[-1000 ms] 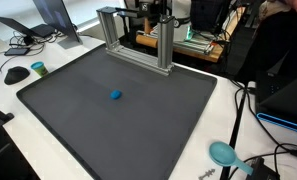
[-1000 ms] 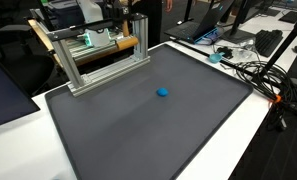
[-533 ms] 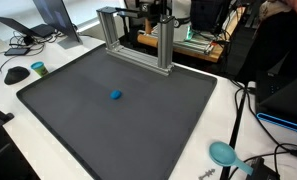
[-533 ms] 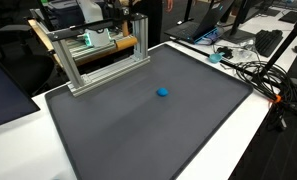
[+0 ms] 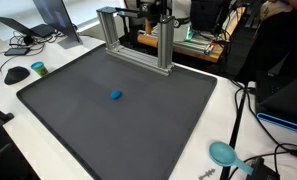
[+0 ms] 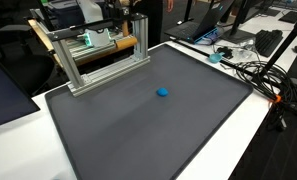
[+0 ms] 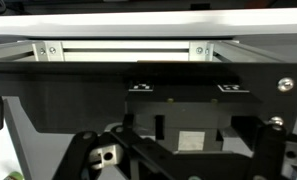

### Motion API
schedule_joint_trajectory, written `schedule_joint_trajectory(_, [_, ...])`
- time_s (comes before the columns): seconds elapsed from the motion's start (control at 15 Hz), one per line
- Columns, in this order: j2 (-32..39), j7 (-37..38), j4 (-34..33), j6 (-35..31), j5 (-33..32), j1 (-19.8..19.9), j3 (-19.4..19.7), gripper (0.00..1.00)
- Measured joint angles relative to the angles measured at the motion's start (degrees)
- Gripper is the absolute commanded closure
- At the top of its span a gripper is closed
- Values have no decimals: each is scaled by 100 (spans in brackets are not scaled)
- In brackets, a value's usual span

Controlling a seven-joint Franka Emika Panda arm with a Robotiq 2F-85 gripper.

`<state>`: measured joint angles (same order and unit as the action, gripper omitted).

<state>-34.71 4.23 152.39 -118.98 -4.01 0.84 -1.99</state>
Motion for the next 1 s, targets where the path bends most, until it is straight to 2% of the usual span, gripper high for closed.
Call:
schedule_joint_trajectory(0.4, [0, 115, 0, 0, 0, 0, -55, 77])
schedule_joint_trajectory(1.0, [-2, 214, -14, -184, 3, 0, -57, 78])
